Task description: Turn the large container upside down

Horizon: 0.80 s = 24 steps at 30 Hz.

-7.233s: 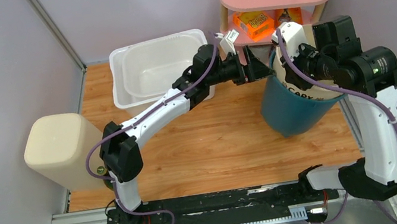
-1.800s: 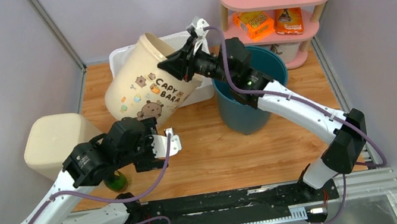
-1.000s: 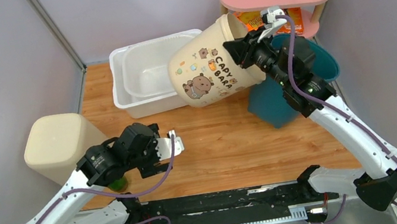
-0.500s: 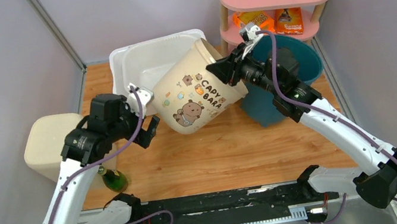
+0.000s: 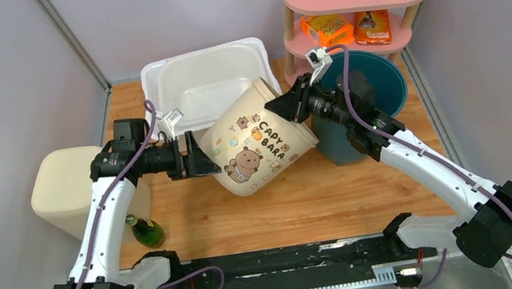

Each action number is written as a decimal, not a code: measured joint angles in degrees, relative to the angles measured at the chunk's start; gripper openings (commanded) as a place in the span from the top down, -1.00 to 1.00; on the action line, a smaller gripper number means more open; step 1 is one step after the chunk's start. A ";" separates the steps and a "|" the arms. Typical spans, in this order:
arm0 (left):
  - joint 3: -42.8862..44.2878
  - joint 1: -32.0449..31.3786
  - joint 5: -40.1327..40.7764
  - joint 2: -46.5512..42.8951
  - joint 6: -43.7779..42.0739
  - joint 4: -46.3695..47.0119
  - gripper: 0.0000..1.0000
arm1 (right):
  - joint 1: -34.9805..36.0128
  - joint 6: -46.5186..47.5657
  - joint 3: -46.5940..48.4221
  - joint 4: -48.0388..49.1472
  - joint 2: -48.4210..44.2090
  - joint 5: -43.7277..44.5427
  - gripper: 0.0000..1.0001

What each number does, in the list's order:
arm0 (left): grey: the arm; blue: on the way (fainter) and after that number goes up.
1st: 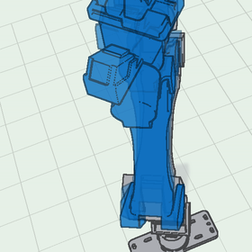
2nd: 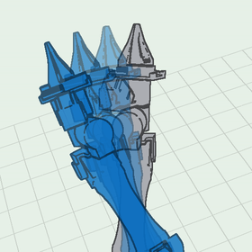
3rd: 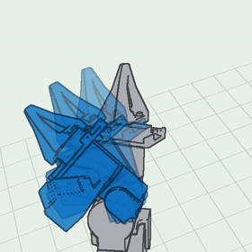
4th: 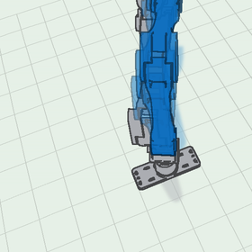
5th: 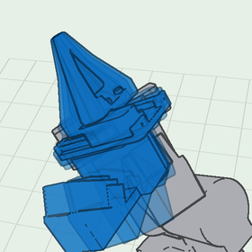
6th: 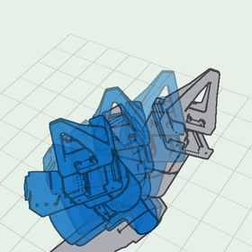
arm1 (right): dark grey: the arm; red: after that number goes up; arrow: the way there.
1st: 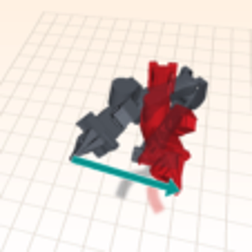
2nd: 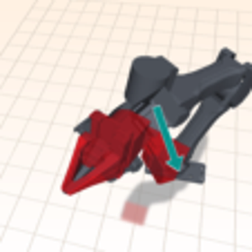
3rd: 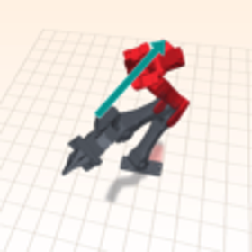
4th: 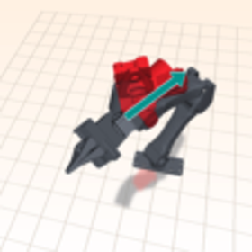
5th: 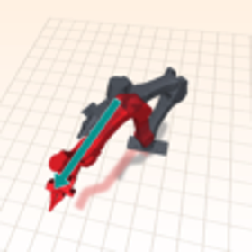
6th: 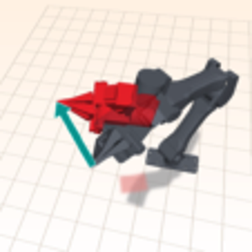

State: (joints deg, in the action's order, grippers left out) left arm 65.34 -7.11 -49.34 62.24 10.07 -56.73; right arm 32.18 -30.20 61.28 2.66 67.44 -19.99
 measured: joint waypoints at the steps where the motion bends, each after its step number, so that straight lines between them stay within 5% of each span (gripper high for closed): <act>1: -1.40 1.05 -1.70 0.28 1.49 0.28 -1.00 | -0.02 -0.85 -0.61 0.20 0.04 -0.02 1.00; 9: -7.76 10.05 -10.25 1.51 9.25 3.76 -1.00 | 0.04 -10.25 -2.34 2.60 1.22 -0.57 1.00; 24: -21.42 11.96 -14.03 -4.83 19.45 13.49 -1.00 | 6.62 -19.23 -0.28 7.43 9.18 0.33 1.00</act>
State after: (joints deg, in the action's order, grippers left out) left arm 43.92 4.84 -63.37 57.41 29.52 -43.24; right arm 38.81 -49.43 60.99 10.09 76.62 -19.66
